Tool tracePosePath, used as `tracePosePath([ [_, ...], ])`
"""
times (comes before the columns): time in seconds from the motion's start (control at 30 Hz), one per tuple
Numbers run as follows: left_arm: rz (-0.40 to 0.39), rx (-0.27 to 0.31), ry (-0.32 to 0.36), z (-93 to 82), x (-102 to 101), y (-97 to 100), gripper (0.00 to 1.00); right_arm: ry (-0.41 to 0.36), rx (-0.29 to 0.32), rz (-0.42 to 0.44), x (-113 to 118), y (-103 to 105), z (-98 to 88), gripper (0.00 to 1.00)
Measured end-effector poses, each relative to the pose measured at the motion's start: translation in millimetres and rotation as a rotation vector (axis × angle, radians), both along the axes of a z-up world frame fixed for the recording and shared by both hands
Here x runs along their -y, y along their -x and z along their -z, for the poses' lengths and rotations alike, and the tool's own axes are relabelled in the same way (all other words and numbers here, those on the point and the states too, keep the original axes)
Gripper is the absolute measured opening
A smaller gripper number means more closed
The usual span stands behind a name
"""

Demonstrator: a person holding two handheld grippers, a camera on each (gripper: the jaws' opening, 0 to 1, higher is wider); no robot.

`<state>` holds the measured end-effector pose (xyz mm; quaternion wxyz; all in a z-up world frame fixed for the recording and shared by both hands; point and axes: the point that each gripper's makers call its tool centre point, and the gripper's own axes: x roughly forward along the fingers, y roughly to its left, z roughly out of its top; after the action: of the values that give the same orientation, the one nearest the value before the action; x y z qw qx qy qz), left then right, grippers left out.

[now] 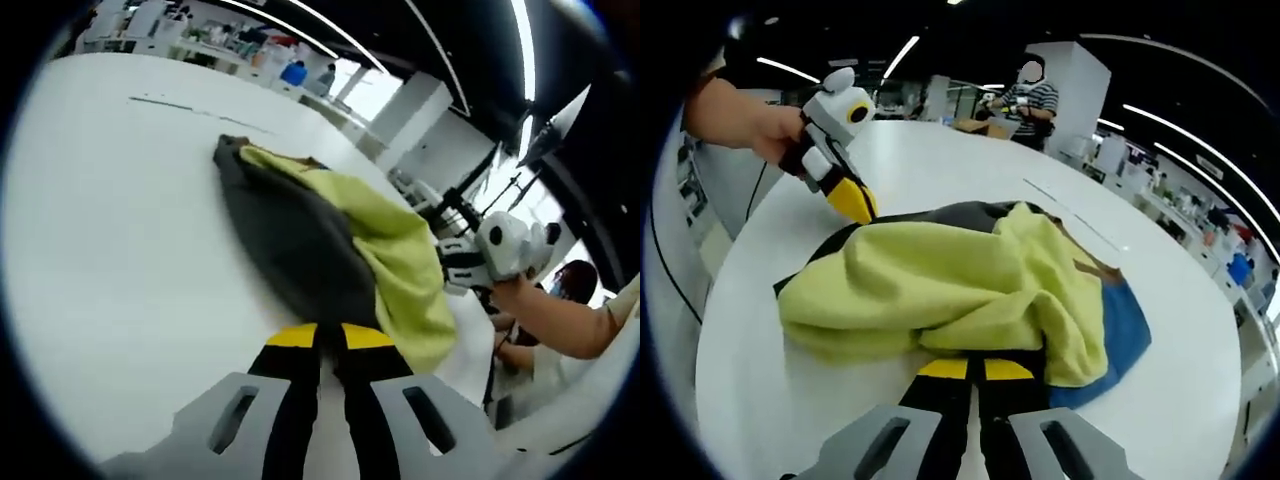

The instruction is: Fold the garment on the visible template until the final outline fits inside the template.

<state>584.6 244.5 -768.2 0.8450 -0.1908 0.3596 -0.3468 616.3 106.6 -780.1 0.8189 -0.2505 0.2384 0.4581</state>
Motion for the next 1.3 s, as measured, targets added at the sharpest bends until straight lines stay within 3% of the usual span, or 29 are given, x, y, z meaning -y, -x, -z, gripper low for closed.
tracePosePath([
  [0.2,0.011,0.014,0.01,-3.5,3,-2.3,0.0,-0.014,-0.004,0.009,2,0,-2.9,0.0],
  [0.73,-0.047,0.027,-0.001,-4.6,-22,-9.8,0.0,-0.02,0.0,0.059,29,-3,-10.7,0.0],
  [1.3,-0.17,0.051,-0.028,-10.1,-82,-33.6,0.0,0.009,0.008,0.165,80,-15,-17.7,0.0],
])
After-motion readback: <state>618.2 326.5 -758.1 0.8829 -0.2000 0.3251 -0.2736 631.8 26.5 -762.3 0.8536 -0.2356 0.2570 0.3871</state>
